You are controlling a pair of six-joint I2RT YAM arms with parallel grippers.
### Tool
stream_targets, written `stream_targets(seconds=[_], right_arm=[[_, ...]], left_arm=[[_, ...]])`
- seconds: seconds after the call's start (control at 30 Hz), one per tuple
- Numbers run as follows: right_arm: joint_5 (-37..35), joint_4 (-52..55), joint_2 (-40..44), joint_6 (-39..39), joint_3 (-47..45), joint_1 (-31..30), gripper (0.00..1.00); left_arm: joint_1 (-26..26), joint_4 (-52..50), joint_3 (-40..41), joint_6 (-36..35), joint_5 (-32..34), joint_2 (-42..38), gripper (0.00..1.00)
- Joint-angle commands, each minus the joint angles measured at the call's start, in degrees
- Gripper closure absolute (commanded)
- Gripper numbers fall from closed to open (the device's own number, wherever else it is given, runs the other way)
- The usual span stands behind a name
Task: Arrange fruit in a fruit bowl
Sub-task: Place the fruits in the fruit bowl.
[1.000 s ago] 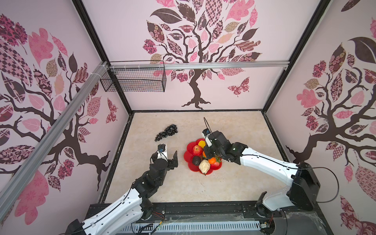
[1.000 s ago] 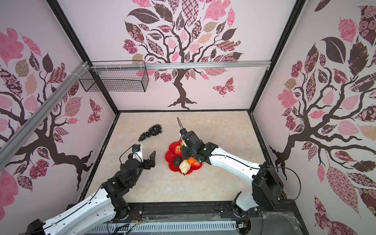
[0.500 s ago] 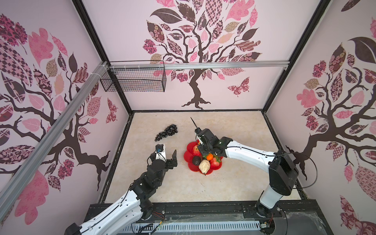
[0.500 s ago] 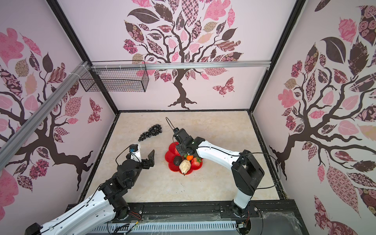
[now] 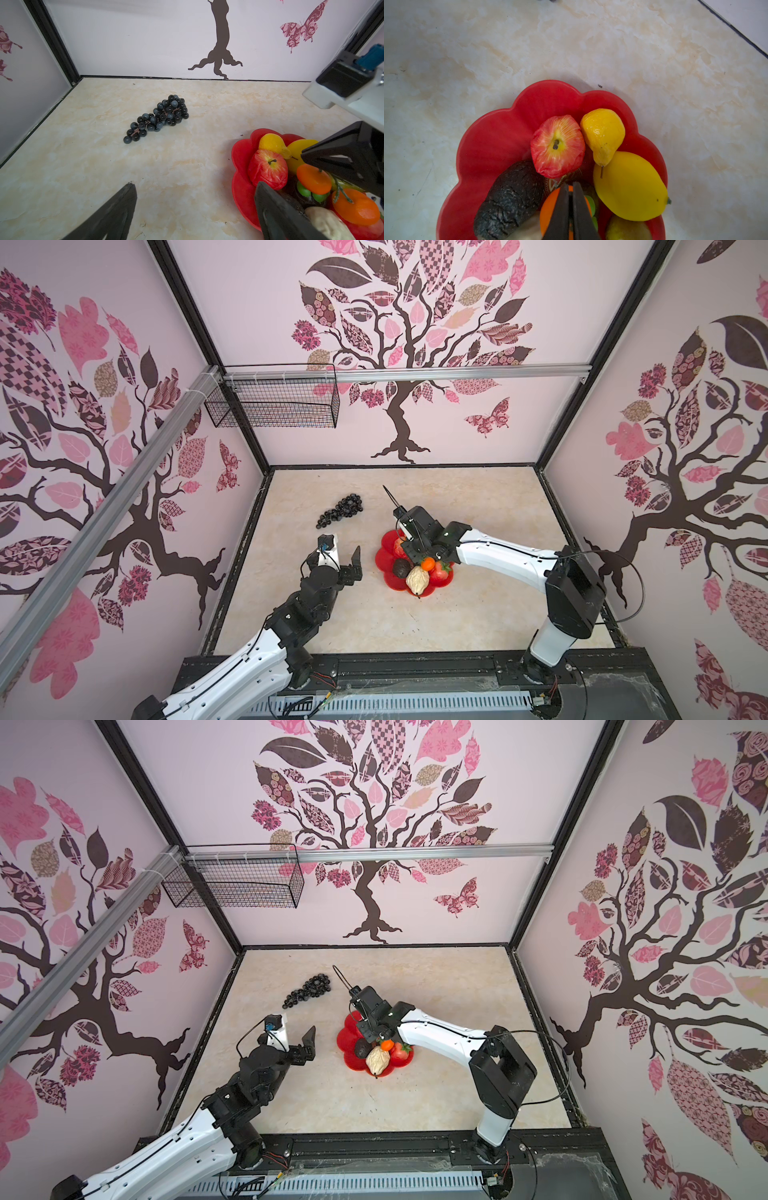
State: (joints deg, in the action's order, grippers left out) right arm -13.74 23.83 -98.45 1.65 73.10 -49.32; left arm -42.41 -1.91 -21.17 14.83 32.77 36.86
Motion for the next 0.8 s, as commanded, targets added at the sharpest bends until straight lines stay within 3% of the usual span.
stream_targets(seconds=[0.0,0.33,0.77], right_arm=[[-0.9,0.2,-1.9,-1.6,0.3,-0.9,0.94],[-2.7,1.1,-2.8,-3.2,0.3,-2.1,0.85],[-1.8,3.1,0.6,-0.5,0.4,-2.3,0.57]], left_arm=[[0.0,0.0,1.4,-0.4,0.5,-0.1,0.08],[0.0,-0.2,1.7,-0.4,1.1,-1.2,0.08],[0.0,0.0,1.4,-0.6,2.0,0.1,0.08]])
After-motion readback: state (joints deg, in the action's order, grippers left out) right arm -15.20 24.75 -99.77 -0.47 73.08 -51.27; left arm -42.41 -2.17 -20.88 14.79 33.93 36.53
